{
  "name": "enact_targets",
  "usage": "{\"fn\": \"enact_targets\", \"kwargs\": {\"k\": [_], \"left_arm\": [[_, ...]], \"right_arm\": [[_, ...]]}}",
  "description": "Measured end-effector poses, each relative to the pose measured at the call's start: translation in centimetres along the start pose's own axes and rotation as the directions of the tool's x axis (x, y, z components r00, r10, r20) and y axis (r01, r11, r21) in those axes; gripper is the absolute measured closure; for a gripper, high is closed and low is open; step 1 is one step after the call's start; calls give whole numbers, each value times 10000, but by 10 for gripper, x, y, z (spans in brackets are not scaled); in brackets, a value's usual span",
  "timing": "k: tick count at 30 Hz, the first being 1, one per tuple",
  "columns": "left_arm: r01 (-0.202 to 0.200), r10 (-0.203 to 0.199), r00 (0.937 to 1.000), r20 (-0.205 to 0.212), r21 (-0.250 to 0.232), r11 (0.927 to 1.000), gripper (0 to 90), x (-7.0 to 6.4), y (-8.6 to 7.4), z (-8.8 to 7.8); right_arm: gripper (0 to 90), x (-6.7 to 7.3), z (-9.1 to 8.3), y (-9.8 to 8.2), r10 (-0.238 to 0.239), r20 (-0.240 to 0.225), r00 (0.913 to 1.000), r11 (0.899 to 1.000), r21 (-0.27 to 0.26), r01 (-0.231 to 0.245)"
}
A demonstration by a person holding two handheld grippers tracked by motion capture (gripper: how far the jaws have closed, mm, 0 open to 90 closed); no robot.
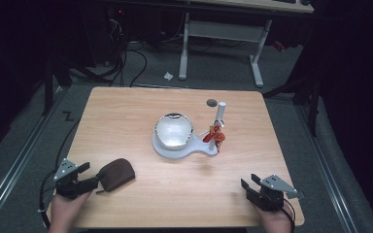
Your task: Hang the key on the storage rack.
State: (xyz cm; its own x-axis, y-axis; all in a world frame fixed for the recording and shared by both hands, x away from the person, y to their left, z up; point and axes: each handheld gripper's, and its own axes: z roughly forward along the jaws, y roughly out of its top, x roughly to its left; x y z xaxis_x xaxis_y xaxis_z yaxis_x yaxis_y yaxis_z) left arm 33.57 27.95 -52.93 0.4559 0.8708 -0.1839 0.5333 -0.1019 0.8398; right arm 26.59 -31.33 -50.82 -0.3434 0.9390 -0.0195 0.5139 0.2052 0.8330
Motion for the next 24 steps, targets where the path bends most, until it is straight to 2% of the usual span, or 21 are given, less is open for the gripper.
{"fn": "enact_targets", "kwargs": {"k": [4,8,10,12,16,21,22,24], "left_arm": [[324,-325,9995,37,301,9990,255,6,-3,2],[165,-174,9997,182,501,9986,292,3,-4,2],[203,-215,9995,239,488,9986,311,3,-4,1],[326,-349,9983,466,491,9983,330,3,-4,3],[652,-702,9926,987,531,9965,440,0,-2,7],[1273,-1360,9794,1489,666,9896,580,1,-3,9],[1319,-1408,9785,1506,673,9890,615,0,-3,9],[1352,-1440,9788,1454,691,9884,625,0,-4,9]], "right_arm": [[526,2,2,1,-16,-153,9999,10000,-19,16],[527,3,1,1,1,-244,9997,10000,-55,-2],[526,2,2,2,56,-314,9995,10000,-64,-58],[526,2,4,2,71,-366,9993,10000,-28,-72],[527,3,7,2,18,-452,9990,10000,54,-16],[526,4,7,2,13,-462,9989,10000,87,-9],[526,4,7,2,31,-458,9989,10000,78,-27],[526,3,6,2,45,-461,9989,10000,55,-43]]}}
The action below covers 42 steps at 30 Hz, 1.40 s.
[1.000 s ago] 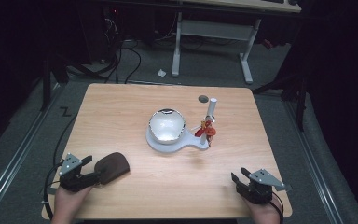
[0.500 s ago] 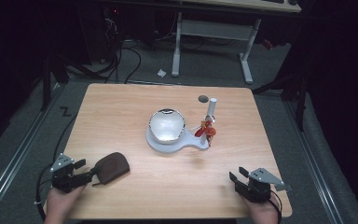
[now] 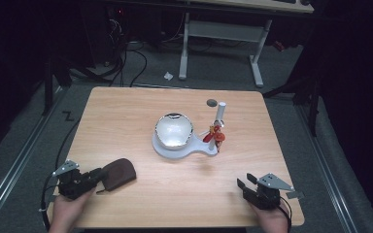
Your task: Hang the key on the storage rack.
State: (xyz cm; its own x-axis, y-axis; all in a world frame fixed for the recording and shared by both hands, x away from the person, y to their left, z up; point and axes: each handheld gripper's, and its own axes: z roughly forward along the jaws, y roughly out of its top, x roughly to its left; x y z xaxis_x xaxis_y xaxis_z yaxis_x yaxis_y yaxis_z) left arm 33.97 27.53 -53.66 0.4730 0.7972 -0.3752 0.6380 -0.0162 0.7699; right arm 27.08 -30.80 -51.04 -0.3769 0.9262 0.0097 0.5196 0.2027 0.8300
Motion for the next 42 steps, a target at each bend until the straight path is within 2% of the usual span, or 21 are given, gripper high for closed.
{"fn": "enact_targets", "kwargs": {"k": [3,6,10,14,22,32,38,40,42], "left_arm": [[218,-218,9997,-60,-62,9997,674,0,-1,-1],[57,-59,9997,-237,-94,9999,778,-2,-1,-2],[-345,342,9985,-436,-61,9994,835,-8,-1,-1],[-617,609,9970,-477,-165,9980,855,-14,1,-2],[-1014,994,9946,-286,-808,9916,868,-28,4,-12],[-1586,1523,9870,-512,-1591,9744,874,-45,7,-23],[-1779,1653,9834,-755,-2146,9604,875,-54,10,-29],[-1948,1793,9798,-883,-2223,9553,875,-57,11,-30],[-2005,1847,9788,-883,-2309,9521,876,-61,13,-31]], "right_arm": [[526,0,1,0,34,-21,10000,10000,46,-34],[525,0,2,-1,133,-34,9999,9998,117,-133],[524,-1,2,-2,107,-63,9999,9998,152,-106],[524,-3,3,-2,205,-86,9998,9997,157,-203],[528,-5,3,-3,293,-181,9994,9995,133,-290],[524,-4,11,-5,226,-314,9993,9985,507,-210],[526,-4,11,-4,267,-271,9993,9989,384,-256],[526,-4,10,-4,273,-270,9993,9991,330,-264],[527,-4,10,-3,315,-285,9991,9991,302,-306]]}}
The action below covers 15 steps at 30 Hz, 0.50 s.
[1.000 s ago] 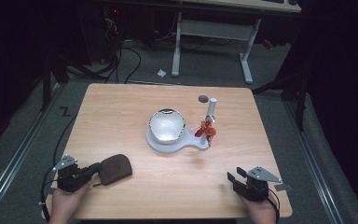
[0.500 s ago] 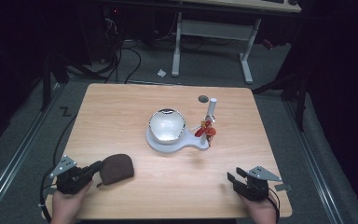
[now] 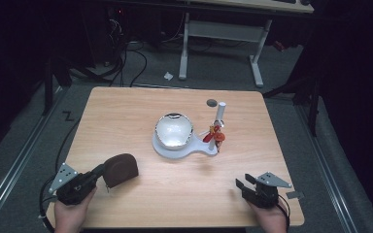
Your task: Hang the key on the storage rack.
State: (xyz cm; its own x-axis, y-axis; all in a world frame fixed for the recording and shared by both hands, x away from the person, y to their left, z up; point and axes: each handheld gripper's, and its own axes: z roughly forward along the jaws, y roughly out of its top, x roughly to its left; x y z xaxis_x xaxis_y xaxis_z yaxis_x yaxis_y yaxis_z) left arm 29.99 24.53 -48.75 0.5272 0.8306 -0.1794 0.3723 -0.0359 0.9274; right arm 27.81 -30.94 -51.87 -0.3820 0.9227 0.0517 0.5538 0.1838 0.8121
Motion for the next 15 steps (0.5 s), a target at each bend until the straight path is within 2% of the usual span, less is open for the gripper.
{"fn": "enact_targets", "kwargs": {"k": [5,15], "left_arm": [[-210,208,9998,-70,-222,9995,875,-10,8,0],[-585,589,9982,94,-425,9974,876,-29,30,11]], "right_arm": [[529,-1,-1,0,43,-70,10000,9999,-101,-44],[532,-3,-4,2,171,-217,9996,9993,-316,-178]]}}
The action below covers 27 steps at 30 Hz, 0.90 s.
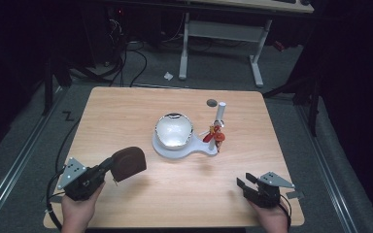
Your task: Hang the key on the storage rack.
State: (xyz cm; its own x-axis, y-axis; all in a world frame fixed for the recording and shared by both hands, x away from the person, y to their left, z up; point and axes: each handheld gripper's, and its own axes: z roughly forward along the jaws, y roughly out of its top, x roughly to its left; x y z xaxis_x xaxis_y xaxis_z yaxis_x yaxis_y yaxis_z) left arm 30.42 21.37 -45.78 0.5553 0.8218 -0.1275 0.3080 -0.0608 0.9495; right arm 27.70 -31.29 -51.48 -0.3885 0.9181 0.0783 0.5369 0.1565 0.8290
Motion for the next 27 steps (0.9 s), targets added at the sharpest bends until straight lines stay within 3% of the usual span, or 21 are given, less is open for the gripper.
{"fn": "enact_targets", "kwargs": {"k": [12,27], "left_arm": [[-385,385,9989,276,27,9993,875,-14,31,37],[-391,380,9984,421,257,9989,875,-26,57,84]], "right_arm": [[533,-3,-1,0,30,-64,10000,9999,-103,-31],[534,-6,-2,0,120,-174,9998,9998,-154,-123]]}}
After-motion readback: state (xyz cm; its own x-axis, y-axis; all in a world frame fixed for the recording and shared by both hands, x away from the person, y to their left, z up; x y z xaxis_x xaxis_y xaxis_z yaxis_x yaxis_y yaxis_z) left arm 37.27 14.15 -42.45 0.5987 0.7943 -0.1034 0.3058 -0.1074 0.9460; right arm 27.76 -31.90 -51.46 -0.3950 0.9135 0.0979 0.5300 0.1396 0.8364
